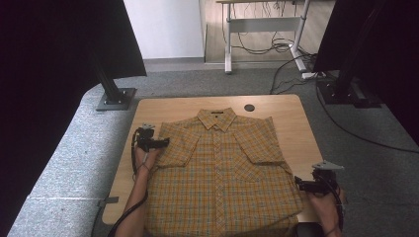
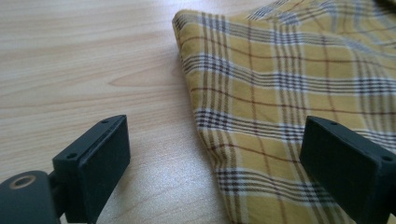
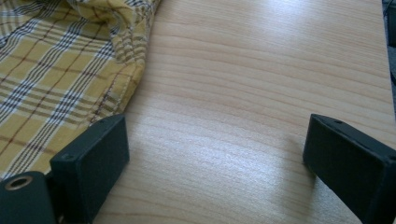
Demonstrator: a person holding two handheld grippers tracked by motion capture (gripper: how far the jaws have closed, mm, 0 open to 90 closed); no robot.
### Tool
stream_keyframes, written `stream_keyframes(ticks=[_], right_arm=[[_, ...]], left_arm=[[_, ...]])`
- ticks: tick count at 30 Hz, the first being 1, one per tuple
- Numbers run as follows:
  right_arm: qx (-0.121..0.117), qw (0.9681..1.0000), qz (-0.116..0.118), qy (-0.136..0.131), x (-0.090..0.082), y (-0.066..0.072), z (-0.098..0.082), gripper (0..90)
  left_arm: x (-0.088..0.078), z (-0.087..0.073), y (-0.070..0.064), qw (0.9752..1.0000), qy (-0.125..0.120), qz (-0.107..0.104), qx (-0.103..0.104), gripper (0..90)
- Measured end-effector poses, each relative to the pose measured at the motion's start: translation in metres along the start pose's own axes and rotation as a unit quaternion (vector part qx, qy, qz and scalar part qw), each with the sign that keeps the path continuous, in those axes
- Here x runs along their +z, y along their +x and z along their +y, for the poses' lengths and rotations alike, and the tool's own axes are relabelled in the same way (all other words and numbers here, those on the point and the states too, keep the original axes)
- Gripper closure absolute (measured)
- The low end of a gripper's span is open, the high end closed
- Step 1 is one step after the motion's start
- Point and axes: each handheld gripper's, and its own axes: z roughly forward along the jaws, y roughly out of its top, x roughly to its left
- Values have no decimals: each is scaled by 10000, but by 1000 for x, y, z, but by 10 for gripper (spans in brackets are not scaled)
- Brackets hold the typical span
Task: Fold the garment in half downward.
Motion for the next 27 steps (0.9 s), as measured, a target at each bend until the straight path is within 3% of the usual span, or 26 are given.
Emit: stream_keyframes(ticks=[6,12,23,27], right_arm=[[-45,10000,76,0,0,1,0,68],[60,9998,189,-27,2,-2,4,70],[39,9993,319,-193,10,-4,34,71],[174,9988,439,-151,17,-5,44,63]], left_arm=[[2,1,-3,9998,92,47,145,78],[3,1,-4,9997,127,73,196,68],[3,2,-4,9997,151,100,183,51],[3,2,-4,9997,156,113,178,49]])
